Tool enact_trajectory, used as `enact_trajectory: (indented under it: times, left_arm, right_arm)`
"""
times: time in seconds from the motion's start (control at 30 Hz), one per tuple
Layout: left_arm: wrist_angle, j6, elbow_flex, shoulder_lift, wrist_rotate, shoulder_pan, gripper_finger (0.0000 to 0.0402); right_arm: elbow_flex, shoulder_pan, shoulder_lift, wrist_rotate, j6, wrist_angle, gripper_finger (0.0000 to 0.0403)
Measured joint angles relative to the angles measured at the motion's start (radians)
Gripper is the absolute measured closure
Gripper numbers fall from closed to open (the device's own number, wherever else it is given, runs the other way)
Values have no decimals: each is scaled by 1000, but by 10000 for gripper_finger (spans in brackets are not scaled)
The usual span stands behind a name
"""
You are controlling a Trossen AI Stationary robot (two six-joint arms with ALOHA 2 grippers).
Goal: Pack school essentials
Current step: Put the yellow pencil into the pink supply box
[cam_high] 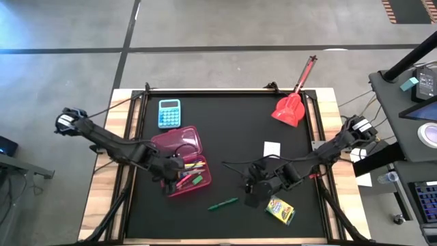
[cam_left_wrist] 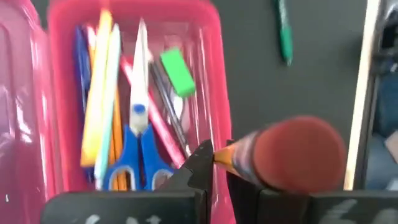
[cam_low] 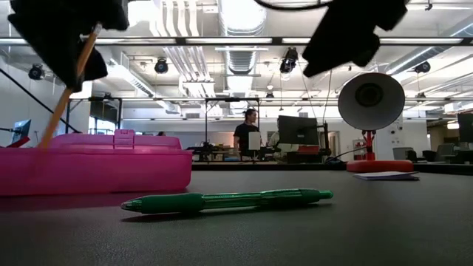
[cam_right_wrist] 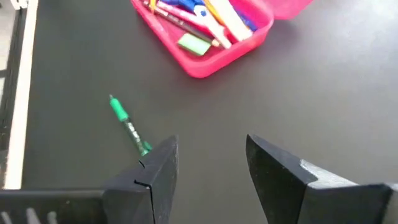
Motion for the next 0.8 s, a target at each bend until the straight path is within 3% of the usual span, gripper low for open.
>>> enact_trajectory:
  times: [0.37, 0.8]
  left_arm:
    - [-134, 80, 106, 104, 20, 59, 389]
    - [-188, 143, 112, 135, 74, 131, 389]
  right_arm:
    - [-82, 0, 0, -18, 69, 33, 227]
    - [-78, 0, 1, -36, 56, 34, 227]
